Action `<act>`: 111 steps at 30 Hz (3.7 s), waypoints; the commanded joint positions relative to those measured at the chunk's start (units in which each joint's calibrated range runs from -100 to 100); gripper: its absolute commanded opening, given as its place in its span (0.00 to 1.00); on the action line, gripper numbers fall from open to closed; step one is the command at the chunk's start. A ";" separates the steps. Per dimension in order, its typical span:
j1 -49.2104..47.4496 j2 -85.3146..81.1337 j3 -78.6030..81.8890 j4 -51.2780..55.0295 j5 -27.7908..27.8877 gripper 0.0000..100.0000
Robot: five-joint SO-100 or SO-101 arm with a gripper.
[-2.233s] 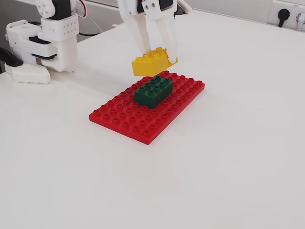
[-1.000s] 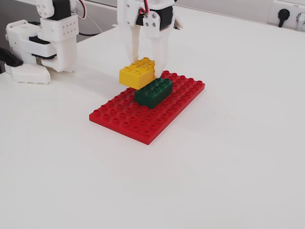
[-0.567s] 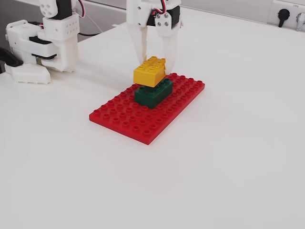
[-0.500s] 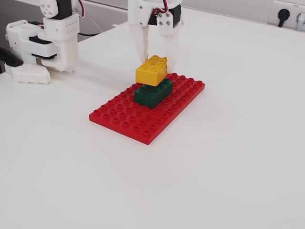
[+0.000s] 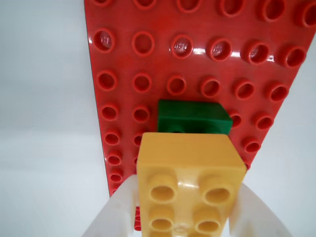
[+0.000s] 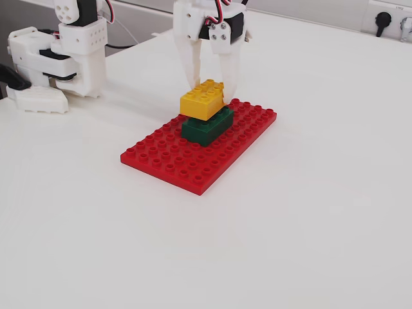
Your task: Put yellow lego brick onto the green one
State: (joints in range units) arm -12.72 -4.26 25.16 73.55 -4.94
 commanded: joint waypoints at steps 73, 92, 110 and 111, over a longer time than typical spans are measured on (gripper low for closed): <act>2.84 -1.31 1.91 -3.05 0.51 0.10; 0.48 -1.22 2.81 -4.18 -0.48 0.10; 0.34 -1.14 2.99 -5.21 -0.59 0.11; 0.34 -1.14 2.99 -5.21 -0.59 0.10</act>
State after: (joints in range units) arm -12.35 -4.09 28.31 68.63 -5.36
